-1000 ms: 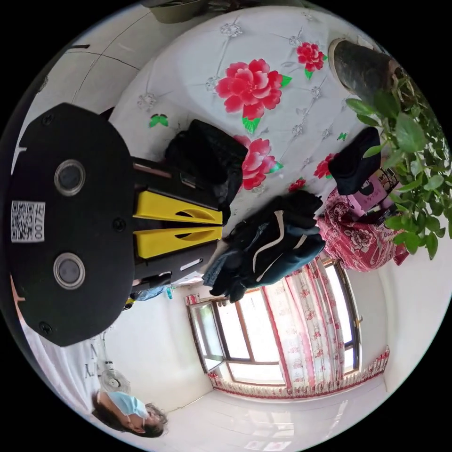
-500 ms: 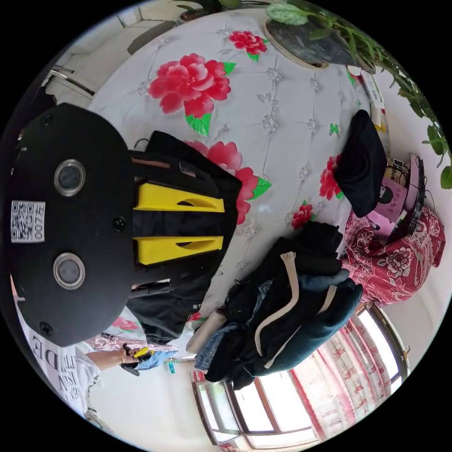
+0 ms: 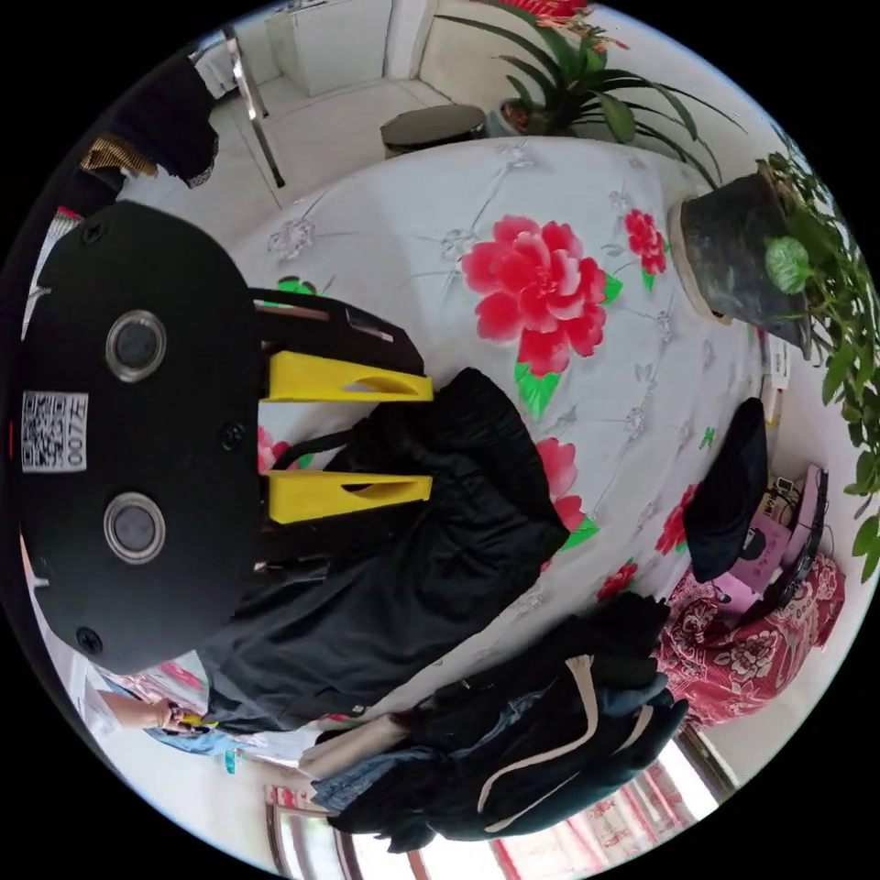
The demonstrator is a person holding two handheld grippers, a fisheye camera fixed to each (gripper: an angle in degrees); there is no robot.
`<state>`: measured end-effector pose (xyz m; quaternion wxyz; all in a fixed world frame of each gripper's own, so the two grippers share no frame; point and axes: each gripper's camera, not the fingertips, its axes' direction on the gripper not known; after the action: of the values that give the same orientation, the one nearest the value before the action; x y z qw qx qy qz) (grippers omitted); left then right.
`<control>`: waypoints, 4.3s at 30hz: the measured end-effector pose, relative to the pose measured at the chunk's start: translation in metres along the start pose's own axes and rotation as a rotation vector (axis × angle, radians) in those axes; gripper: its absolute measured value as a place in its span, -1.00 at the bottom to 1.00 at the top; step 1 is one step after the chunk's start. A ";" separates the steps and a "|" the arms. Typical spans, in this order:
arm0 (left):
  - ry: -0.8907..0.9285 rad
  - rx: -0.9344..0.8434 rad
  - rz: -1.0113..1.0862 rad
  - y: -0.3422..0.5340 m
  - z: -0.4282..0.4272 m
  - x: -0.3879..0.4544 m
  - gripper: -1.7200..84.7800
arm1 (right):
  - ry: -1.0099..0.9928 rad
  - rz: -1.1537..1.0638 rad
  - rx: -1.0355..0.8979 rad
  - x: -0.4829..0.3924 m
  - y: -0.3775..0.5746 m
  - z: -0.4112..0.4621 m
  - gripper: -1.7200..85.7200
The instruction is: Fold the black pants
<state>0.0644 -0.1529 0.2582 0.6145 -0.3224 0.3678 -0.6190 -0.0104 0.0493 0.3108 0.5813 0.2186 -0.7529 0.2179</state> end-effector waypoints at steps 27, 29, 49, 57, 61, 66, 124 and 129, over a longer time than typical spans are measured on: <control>0.148 -0.305 1.304 0.211 0.013 0.269 -0.87 | 0.256 -0.034 0.172 0.120 0.147 -0.307 -0.79; 0.097 -0.296 1.314 0.213 0.015 0.269 -0.94 | 0.258 -0.033 0.159 0.124 0.147 -0.313 -0.78; 0.216 -0.412 1.232 0.208 -0.012 0.153 -0.88 | 0.041 0.149 0.294 0.239 0.160 -0.367 -0.75; 0.328 -0.349 0.932 0.148 -0.037 0.110 -0.81 | -0.264 0.325 0.356 0.261 0.169 -0.330 -0.94; 0.287 -0.256 0.680 0.092 -0.049 0.057 -0.78 | -0.261 0.112 0.323 0.180 0.178 -0.316 -0.96; 0.194 -0.182 0.436 0.021 -0.052 -0.004 -0.72 | -0.168 -0.484 0.122 -0.020 0.244 -0.253 -0.96; 0.765 -0.555 0.941 0.107 -0.019 0.194 -0.84 | -0.004 -0.532 -0.585 0.115 0.327 0.059 -0.96; 0.944 -0.351 1.041 0.033 -0.125 0.225 -0.84 | -0.242 -0.732 -0.552 -0.025 0.299 0.029 -0.96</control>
<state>-0.0331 -0.3692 0.1532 0.5445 0.1026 0.7937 -0.2511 -0.2018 0.2763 0.2574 0.5645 0.3306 -0.7185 -0.2363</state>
